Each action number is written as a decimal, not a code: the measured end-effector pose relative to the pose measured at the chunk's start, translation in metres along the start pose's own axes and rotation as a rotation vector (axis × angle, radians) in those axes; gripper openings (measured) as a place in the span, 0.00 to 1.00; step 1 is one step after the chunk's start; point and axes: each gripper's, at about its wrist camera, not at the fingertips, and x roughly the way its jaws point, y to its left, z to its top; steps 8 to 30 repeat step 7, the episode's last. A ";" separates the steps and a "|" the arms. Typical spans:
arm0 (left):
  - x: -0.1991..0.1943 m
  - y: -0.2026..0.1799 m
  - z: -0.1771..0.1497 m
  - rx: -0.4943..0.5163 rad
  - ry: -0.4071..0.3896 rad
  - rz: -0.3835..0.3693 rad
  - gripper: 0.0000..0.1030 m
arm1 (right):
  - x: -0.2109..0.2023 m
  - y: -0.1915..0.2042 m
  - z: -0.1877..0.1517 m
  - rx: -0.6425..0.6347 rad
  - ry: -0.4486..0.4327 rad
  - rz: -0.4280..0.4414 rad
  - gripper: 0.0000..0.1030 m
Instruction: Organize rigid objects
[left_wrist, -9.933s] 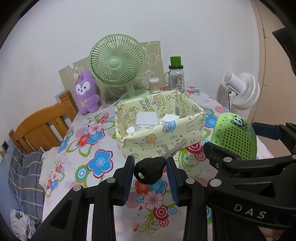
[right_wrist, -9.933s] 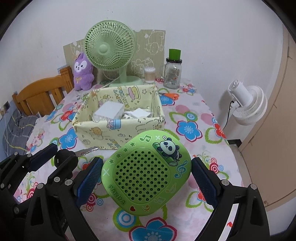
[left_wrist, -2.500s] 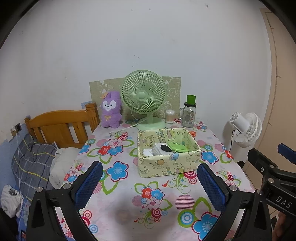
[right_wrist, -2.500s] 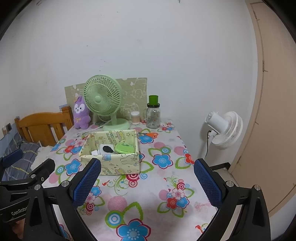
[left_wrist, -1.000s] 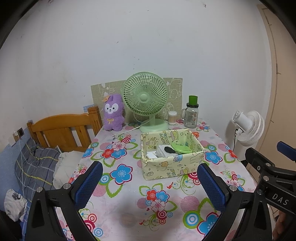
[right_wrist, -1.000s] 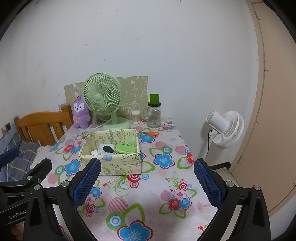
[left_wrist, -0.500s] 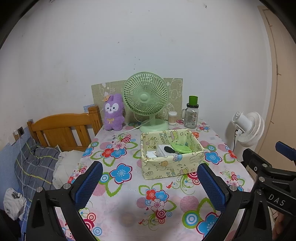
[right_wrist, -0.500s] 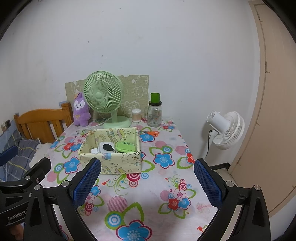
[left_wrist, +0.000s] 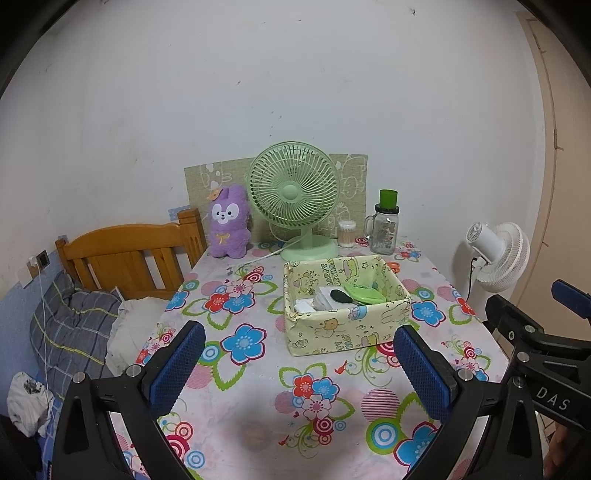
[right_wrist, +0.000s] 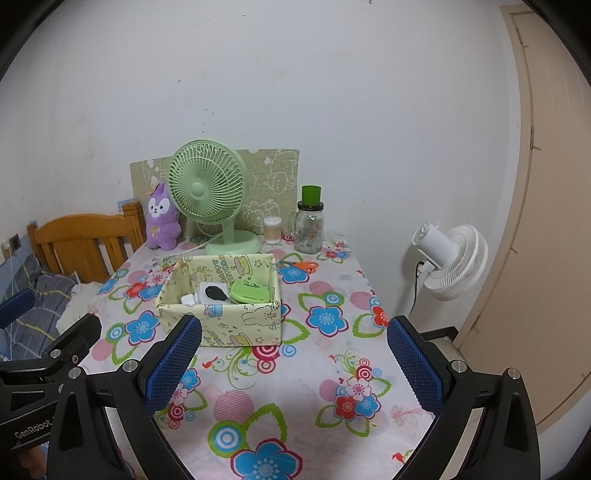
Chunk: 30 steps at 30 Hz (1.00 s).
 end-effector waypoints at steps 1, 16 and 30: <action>0.000 0.001 0.000 -0.002 0.000 0.000 1.00 | 0.000 0.000 0.000 0.000 -0.001 0.000 0.98; 0.000 0.001 0.000 -0.001 0.000 0.000 1.00 | 0.001 0.000 -0.001 0.000 -0.002 0.002 0.98; 0.000 0.001 0.000 -0.001 0.000 0.000 1.00 | 0.001 0.000 -0.001 0.000 -0.002 0.002 0.98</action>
